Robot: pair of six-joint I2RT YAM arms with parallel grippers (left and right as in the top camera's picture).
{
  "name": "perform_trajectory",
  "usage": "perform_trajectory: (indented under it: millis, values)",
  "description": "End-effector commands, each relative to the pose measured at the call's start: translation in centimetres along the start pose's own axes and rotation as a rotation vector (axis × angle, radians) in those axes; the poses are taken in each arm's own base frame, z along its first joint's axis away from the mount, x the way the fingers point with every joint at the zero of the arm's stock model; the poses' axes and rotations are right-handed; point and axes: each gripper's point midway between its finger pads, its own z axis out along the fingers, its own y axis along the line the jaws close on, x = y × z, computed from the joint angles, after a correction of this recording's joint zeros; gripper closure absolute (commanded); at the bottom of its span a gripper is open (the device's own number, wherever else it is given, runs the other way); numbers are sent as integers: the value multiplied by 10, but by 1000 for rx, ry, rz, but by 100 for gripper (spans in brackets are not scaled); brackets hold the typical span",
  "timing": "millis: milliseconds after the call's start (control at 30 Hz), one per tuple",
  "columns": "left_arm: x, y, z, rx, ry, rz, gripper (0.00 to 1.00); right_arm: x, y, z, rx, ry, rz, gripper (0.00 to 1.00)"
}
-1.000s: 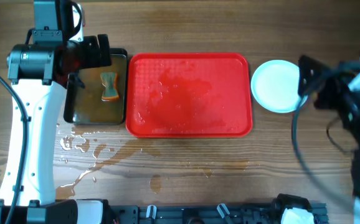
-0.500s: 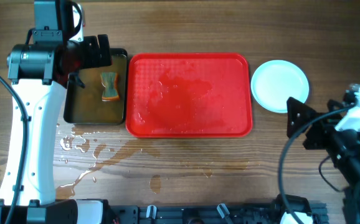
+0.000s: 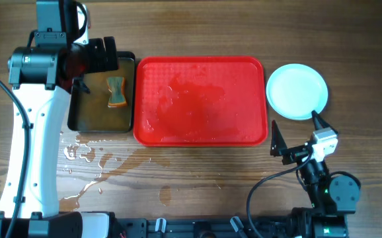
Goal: Clean dirty plates on tray and stack at the side
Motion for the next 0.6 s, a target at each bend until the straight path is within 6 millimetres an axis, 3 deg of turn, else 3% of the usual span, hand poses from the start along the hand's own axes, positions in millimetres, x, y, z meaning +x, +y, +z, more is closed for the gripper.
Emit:
perform_trajectory:
  millis: [0,100,567]
  values:
    - [0,0,2,-3,3,-2,0,10,-3,-3,25,-24,14,0]
    - [0,0,2,-3,3,-2,0,35,-3,-2,31,11,23,0]
    - [0,0,2,-3,3,-2,0,35,4,-1,8,12,26,0]
